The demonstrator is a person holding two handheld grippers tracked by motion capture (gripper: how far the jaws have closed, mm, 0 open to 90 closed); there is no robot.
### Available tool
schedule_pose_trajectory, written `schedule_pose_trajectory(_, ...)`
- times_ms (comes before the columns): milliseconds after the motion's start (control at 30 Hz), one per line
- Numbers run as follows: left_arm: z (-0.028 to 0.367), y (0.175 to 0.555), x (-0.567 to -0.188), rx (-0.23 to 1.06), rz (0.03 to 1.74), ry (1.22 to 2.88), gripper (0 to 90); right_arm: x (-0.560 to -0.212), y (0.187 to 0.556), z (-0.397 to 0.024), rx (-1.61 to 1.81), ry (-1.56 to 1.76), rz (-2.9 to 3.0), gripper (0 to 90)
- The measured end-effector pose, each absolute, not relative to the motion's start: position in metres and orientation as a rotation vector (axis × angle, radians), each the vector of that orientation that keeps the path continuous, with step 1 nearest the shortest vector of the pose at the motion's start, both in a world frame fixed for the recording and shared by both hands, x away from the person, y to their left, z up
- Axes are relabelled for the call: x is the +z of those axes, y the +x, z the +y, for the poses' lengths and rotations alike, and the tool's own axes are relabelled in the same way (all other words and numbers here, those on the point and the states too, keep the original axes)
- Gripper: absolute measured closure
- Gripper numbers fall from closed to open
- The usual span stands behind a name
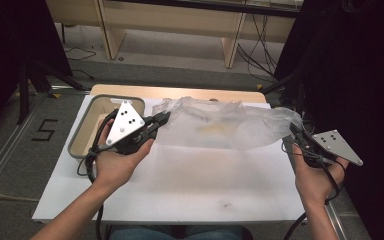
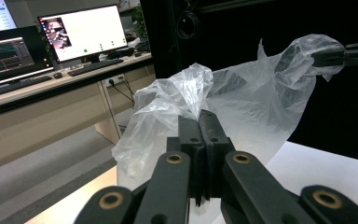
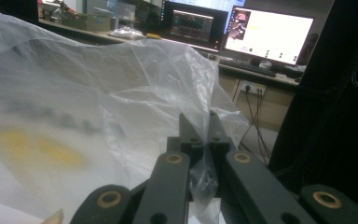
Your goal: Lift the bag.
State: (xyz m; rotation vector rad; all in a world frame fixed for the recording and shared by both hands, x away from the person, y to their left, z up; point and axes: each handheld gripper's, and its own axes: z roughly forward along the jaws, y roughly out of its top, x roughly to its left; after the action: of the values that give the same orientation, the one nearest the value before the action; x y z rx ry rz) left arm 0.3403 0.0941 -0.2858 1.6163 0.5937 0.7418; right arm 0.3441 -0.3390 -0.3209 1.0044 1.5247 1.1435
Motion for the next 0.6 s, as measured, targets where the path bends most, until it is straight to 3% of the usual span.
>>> schedule_pose_trajectory(600,0.093,0.336,-0.272,0.759,0.565,1.590,89.4,-0.309,0.342,-0.339,1.166,0.983,1.483,90.0)
